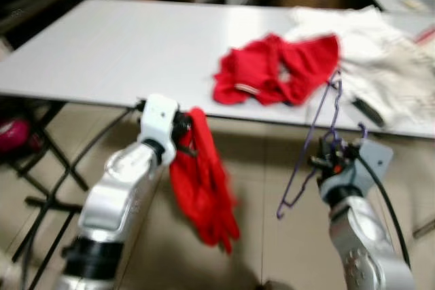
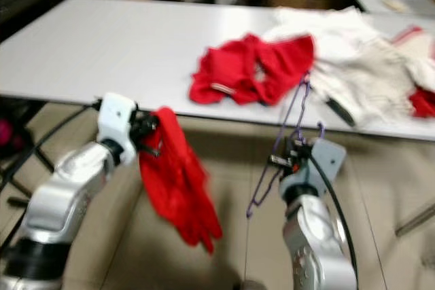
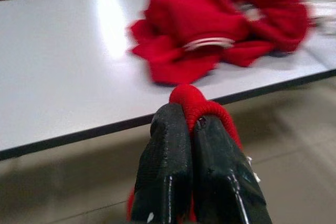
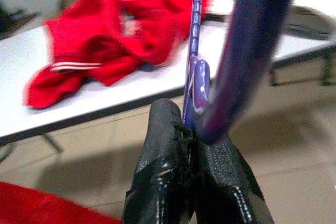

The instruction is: Hang hanger

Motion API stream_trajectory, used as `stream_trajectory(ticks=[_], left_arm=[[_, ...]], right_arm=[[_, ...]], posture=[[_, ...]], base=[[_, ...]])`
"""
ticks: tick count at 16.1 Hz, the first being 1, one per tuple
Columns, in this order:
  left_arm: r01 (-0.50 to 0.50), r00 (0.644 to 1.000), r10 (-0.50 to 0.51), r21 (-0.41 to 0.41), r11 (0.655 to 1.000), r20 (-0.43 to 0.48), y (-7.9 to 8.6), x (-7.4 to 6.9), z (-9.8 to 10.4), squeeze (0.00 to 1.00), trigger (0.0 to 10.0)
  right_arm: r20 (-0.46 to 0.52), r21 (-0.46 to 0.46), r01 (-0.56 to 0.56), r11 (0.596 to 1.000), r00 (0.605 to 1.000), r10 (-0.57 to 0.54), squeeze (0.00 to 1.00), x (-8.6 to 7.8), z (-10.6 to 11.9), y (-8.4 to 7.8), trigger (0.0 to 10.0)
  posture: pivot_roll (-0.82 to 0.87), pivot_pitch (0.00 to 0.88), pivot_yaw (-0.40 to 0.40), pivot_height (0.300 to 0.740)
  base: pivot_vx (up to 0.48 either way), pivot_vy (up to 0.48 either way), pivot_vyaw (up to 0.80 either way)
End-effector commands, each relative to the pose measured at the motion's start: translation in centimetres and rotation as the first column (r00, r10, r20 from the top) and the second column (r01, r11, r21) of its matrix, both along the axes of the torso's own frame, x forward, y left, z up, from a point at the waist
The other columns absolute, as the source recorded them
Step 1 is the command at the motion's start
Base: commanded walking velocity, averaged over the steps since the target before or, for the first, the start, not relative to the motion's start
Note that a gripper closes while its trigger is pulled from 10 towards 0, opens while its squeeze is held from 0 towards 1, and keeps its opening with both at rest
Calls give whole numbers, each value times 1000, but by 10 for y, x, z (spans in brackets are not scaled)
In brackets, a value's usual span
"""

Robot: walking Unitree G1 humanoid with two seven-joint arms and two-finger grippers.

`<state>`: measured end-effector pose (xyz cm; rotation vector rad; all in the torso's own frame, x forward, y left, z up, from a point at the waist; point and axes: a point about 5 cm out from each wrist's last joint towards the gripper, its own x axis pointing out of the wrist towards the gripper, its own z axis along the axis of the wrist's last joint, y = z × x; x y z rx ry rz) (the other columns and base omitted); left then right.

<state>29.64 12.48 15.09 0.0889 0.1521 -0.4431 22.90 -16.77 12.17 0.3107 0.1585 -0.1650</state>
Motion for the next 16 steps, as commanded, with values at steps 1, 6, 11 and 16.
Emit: stream_trajectory(ticks=[1,6,11,16], left_arm=[[-10,1000,10,5,1000,30,4,1,6,0,10000],[-15,1000,15,3,1000,26,4,0,6,0,10000],[-23,999,22,8,1000,23,7,-3,4,0,10000],[-18,1000,18,12,1000,22,7,-3,4,0,10000]], right_arm=[[16,2,-18,1000,1000,18,0,2,4,4,10000],[10,-12,-49,999,999,50,0,3,4,7,10000],[3,-2,-75,997,997,76,0,5,3,10,10000],[-1,-1,-82,997,997,82,0,6,3,10,10000]], posture=[[-30,47,43,740],[-25,46,30,740],[-19,42,23,740],[-22,35,23,740]], base=[[0,375,-800],[0,376,-113],[0,382,0],[0,379,0]])
